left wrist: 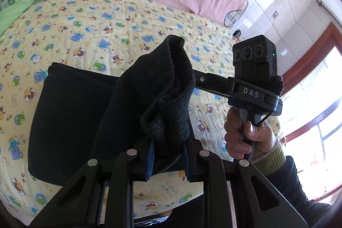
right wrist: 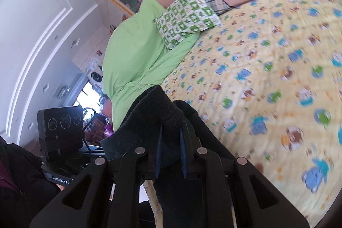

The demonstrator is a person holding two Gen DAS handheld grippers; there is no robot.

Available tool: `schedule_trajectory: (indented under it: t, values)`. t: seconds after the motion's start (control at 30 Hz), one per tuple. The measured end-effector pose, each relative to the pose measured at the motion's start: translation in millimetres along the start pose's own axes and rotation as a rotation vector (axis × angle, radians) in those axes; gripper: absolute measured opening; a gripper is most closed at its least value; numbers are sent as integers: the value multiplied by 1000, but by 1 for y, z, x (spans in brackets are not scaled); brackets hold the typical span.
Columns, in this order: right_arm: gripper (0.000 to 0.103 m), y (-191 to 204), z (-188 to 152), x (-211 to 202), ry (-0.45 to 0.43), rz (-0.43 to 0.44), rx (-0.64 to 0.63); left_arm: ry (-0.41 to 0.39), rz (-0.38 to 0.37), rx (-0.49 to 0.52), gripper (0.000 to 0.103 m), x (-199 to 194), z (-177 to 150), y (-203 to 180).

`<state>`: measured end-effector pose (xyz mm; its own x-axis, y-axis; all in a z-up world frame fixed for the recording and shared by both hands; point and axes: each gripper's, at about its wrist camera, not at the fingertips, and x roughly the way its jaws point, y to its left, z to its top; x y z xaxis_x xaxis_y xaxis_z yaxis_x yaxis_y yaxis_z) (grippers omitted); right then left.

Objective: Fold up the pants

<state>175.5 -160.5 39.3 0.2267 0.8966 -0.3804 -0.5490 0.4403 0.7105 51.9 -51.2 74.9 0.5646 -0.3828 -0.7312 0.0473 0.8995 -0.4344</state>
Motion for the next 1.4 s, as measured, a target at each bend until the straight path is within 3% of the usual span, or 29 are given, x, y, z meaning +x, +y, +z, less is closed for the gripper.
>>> schedule_trajectory:
  t: [0.43,0.5,0.67,0.77,0.87,1.0,1.4]
  values:
    - [16,-26,-25,-12,-36,-12,69,36,56,48,22,31,-9,-9]
    - [16,-28,-26,-12,-38,-19,75,34,61,49,26,32,-9,-10]
    - [20,-36,-30,-21,-86,-95,123,55,31,52,47,33,-11,-12]
    - [20,-43,-32,-37,-134,-128,170,68,20,60,48,34,-13,-13]
    - [31,-41,-35,-52,-171,-166,184,72,11,66,50,31,-15,-12]
    - [67,-28,-38,-67,-212,-237,172,63,-2,64,53,20,-17,-9]
    - [68,27,-37,-60,-221,-427,76,-9,20,-6,54,-18,-14,27]
